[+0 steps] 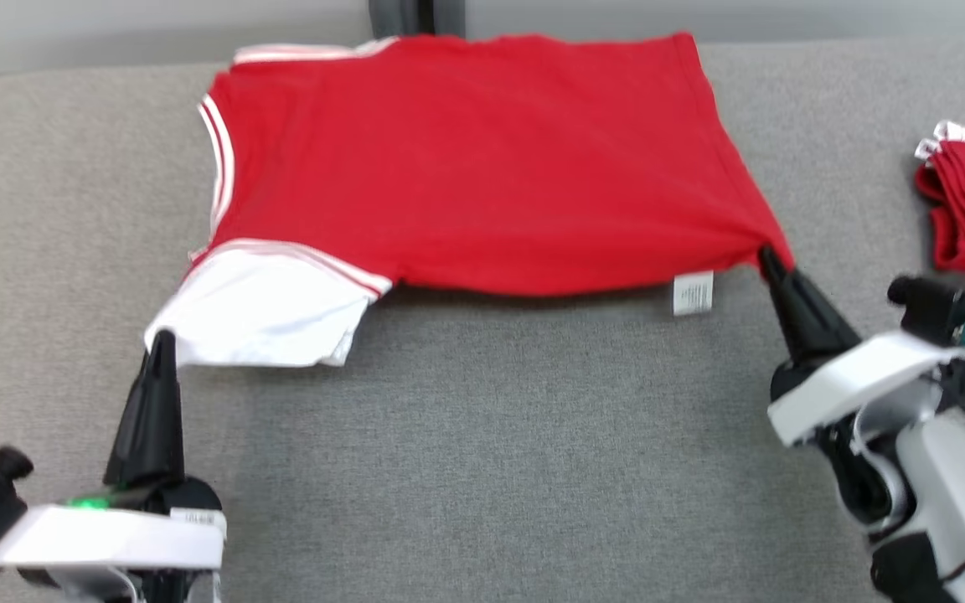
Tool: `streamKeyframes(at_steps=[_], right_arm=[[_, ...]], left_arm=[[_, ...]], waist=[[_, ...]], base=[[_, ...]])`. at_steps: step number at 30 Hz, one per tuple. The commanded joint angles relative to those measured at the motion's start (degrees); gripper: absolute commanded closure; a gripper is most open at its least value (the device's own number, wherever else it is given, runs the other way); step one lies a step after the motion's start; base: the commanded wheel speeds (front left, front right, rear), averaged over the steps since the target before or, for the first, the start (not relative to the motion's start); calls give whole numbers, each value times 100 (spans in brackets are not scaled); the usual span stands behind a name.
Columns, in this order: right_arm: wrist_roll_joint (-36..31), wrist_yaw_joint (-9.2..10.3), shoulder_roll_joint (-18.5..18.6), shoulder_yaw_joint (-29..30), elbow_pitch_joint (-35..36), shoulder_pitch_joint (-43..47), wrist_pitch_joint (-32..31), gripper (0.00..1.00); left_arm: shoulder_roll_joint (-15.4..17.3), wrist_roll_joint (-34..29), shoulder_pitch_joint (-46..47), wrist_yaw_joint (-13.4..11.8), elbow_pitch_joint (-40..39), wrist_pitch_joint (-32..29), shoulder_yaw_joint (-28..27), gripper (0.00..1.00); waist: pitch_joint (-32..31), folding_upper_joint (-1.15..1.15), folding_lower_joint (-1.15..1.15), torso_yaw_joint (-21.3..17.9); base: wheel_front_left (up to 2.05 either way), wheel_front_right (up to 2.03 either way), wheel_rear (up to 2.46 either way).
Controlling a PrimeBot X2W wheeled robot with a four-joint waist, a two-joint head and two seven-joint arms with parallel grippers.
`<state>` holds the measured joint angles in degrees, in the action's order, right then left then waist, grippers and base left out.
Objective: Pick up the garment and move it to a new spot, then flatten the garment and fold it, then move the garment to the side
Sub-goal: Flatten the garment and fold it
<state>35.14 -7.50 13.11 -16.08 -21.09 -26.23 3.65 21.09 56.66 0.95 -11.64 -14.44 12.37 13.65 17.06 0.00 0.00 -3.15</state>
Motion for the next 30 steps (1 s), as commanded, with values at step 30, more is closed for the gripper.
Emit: streamKeyframes(at_steps=[30], right_arm=[[-1501, 1, -973, 887, 2660, 2931, -1058, 100]], left_arm=[[-354, -649, -1660, -43, -432, 272, -381, 100]], waist=[[-1789, 0, 0, -232]], base=[[0, 0, 0]])
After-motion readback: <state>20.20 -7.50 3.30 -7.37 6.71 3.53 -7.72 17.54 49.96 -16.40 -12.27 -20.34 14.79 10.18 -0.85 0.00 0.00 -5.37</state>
